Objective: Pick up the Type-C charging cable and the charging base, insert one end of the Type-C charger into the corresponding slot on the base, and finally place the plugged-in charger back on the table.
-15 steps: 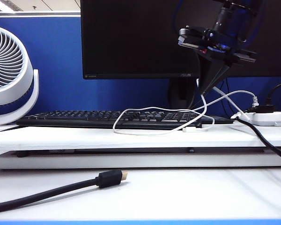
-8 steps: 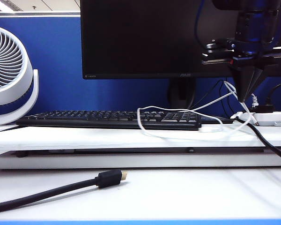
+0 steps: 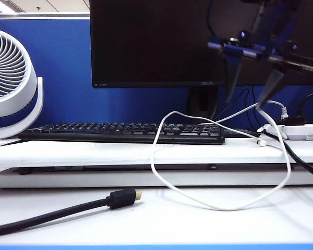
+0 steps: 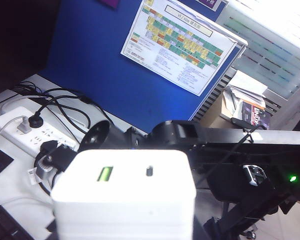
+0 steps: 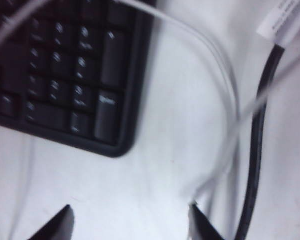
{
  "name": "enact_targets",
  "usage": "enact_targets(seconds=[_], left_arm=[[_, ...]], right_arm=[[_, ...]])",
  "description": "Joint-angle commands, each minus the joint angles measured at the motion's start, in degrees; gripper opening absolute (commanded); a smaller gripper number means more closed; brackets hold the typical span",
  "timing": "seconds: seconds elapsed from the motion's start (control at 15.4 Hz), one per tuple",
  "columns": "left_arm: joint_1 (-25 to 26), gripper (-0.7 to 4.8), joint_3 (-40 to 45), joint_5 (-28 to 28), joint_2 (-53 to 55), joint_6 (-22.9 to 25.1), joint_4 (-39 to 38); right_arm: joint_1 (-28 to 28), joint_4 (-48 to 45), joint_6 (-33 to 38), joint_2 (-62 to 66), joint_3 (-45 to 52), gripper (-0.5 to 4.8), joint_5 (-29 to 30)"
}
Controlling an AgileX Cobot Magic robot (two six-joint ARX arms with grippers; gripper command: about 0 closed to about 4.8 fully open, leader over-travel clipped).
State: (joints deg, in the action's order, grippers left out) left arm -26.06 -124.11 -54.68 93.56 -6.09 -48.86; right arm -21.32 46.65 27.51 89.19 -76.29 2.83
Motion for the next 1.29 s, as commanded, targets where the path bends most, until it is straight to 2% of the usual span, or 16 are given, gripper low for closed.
enact_targets(seconds=[0.06, 0.13, 0.19, 0.32, 0.52, 0.58, 0.71, 0.78, 0.91, 1.1, 1.29], left_arm=[[-0.04, -0.06, -0.26, -0.48, -0.37, 0.09, 0.92], [-0.04, -0.06, -0.26, -0.48, -0.37, 0.09, 0.90], [-0.04, -0.06, -0.26, -0.48, -0.37, 0.09, 0.90], [-0.04, -0.06, -0.26, -0.48, -0.37, 0.09, 0.92], [-0.04, -0.06, -0.26, -0.48, -0.37, 0.09, 0.90], [-0.04, -0.06, -0.26, -0.50, -0.37, 0.09, 0.85], [-0.04, -0.06, -0.26, -0.48, -0.37, 0.11, 0.94], [-0.04, -0.06, -0.26, -0.50, -0.37, 0.09, 0.94], [-0.02, -0.06, -0.26, -0.52, -0.37, 0.09, 0.92], [-0.04, -0.06, -0.26, -0.59, -0.37, 0.11, 0.70], [-0.04, -0.06, -0.26, -0.57, -0.37, 0.13, 0.72]], right_arm=[[-0.04, -0.92, -0.92, -0.28, -1.18, 3.05, -4.09], [-0.04, 0.00, -0.35, -0.37, -1.20, 3.05, -2.64], [-0.04, 0.92, 3.08, -0.42, -1.20, 3.04, 1.64], [-0.04, -1.36, 9.33, -0.42, -1.18, 2.60, 7.80], [-0.04, -5.31, 10.01, -0.42, -1.20, 2.61, 10.03], [-0.04, -4.44, 10.60, -0.42, -1.18, 2.61, 14.23], [-0.04, -3.21, 11.32, 0.00, -1.05, 2.61, 12.94], [0.46, 1.14, 11.32, 1.73, -1.05, 2.61, 9.81], [1.73, 5.07, 11.43, 4.46, -1.05, 2.61, 9.66], [4.09, 6.12, 11.52, 6.27, -1.05, 2.60, 9.22], [5.03, 7.17, 11.52, 6.34, -1.05, 2.60, 6.34]])
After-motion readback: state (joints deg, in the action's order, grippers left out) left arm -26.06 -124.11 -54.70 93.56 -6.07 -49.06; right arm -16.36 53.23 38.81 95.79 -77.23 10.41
